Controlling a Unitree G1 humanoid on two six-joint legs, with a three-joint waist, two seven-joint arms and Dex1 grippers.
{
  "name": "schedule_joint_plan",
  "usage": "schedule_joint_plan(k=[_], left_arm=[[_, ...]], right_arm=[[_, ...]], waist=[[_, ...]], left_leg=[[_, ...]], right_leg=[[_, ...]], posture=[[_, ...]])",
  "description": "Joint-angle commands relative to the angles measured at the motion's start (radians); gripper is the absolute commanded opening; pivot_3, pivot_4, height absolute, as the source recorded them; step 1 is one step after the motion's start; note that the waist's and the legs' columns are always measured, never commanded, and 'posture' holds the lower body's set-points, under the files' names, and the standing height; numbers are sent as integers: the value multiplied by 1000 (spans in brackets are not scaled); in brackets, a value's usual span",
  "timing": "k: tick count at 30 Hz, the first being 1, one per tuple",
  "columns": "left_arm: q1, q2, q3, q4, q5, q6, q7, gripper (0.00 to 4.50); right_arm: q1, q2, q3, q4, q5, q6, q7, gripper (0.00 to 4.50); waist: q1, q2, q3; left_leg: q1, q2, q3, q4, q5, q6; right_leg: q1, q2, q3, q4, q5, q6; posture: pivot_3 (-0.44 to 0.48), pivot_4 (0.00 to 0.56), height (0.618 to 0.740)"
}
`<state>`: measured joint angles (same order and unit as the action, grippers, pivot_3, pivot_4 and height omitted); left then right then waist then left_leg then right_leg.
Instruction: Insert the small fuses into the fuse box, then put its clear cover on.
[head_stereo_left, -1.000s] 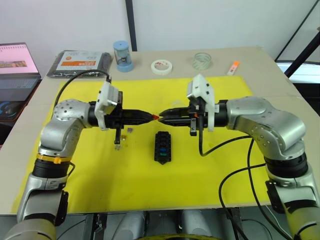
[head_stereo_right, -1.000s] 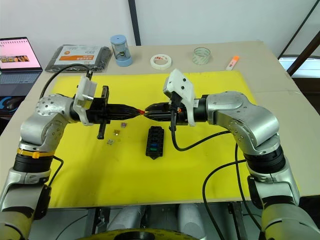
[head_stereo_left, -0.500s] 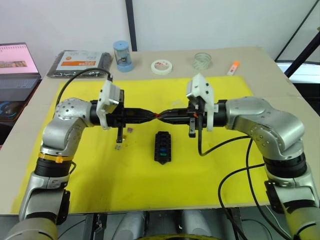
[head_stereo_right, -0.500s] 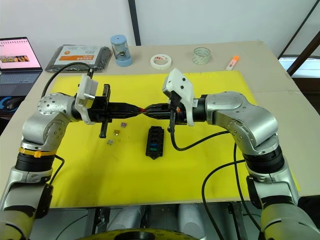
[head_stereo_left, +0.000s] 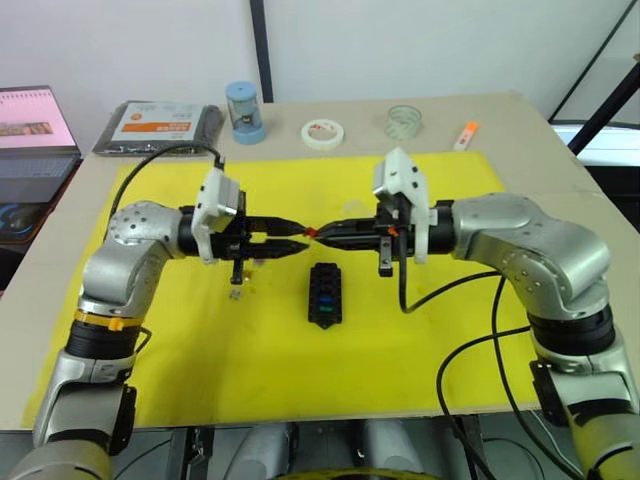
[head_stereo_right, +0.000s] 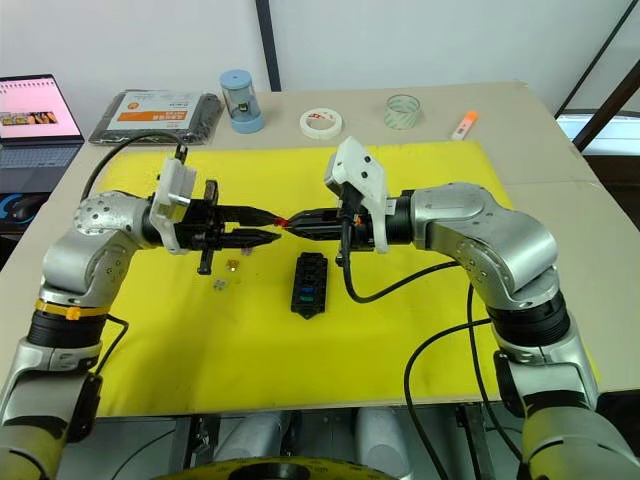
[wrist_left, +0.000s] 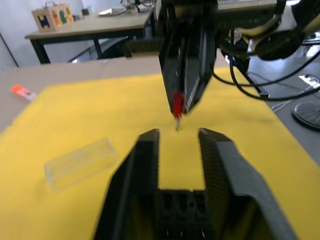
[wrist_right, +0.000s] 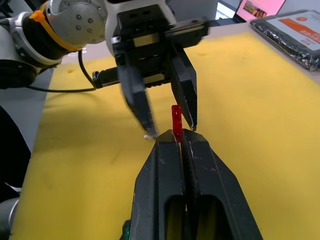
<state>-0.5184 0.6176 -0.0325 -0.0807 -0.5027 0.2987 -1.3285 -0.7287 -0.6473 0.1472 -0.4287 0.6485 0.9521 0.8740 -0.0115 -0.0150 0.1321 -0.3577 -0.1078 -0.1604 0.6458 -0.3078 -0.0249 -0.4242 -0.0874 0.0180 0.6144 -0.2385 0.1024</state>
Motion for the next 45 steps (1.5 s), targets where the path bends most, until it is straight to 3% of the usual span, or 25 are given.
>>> schedule_joint_plan(k=[1,6,7,22,45], left_arm=[[100,21,2,-71,31,-72,7,2714],[230,-1,-46,-124,123,-200,57,4406],[239,-7,-53,-127,134,-210,67,4481],[256,-36,-93,-97,178,-244,152,4481],[258,-34,-93,-52,176,-279,133,4481]], right_arm=[[-27,-80,71,-53,-85,-24,19,0],[-4,-158,226,-72,-222,-75,39,0],[-2,-161,244,-72,-240,-85,42,0],[13,-107,340,-25,-357,-133,91,0],[55,-79,360,22,-452,-155,120,0]], waist=[[-1,1,0],[2,1,0],[3,1,0],[3,1,0],[3,1,0]], left_leg=[[0,0,0,0,0,0],[0,0,1,0,0,1],[0,0,1,0,0,1],[0,0,1,0,-1,1],[0,0,1,0,-1,1]], right_leg=[[0,0,0,0,0,0],[0,0,1,-1,0,0],[0,0,1,-1,0,0],[1,0,0,-1,0,0],[1,0,0,-1,0,0]], posture=[[0,150,740],[0,150,740],[0,150,740],[0,150,740],[0,150,740]])
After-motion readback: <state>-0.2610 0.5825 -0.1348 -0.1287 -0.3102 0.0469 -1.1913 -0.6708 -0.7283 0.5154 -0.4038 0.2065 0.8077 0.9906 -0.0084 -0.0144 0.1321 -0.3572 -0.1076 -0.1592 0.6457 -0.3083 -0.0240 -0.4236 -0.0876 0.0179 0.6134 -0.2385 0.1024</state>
